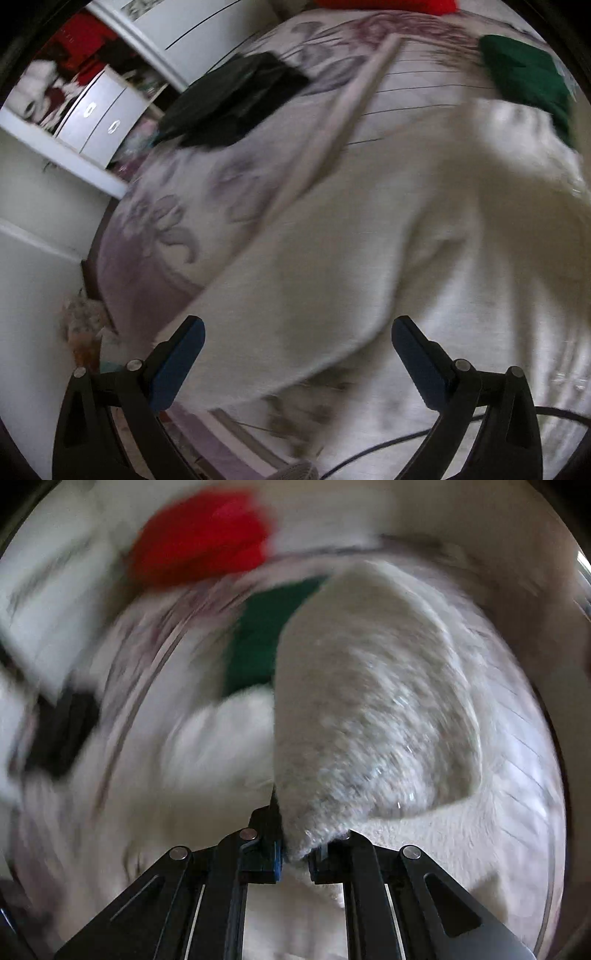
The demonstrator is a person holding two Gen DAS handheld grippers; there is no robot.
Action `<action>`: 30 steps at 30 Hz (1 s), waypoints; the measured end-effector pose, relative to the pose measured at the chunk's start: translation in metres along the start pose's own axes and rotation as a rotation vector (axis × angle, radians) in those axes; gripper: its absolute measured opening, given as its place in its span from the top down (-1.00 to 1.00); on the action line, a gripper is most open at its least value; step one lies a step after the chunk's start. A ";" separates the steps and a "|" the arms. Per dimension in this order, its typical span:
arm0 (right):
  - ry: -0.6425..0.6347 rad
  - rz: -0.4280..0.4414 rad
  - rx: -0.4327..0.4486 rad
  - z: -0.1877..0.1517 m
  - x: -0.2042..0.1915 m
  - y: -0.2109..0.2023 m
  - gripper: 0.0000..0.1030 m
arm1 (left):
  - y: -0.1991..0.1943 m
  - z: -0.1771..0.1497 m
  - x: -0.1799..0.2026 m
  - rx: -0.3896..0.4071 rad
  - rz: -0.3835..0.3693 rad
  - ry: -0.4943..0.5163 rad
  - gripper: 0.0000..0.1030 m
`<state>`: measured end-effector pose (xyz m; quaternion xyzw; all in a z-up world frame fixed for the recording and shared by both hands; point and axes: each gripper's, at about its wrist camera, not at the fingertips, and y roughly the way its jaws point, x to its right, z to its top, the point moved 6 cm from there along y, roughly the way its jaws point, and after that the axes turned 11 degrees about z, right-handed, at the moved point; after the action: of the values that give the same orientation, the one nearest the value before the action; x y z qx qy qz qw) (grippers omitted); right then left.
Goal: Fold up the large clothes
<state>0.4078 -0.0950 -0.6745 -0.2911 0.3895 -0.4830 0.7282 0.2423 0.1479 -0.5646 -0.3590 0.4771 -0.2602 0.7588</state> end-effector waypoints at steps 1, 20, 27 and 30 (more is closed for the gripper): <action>-0.024 0.002 -0.051 -0.009 -0.016 0.022 0.81 | 0.010 -0.001 -0.011 -0.008 0.012 -0.007 -1.00; 0.256 -0.100 -0.395 -0.196 0.198 -0.043 -0.34 | -0.045 0.022 0.038 0.080 -0.079 0.029 -1.00; 0.552 -0.074 -0.285 -0.241 0.292 -0.040 0.10 | -0.077 0.013 0.084 0.082 -0.076 0.051 -1.00; 0.856 -0.061 -0.236 -0.291 0.343 -0.064 0.10 | -0.080 0.003 0.092 0.058 -0.061 0.050 -1.00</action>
<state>0.2095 -0.4517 -0.8743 -0.1573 0.6995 -0.5337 0.4484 0.2790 0.0323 -0.5498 -0.3446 0.4768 -0.3058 0.7486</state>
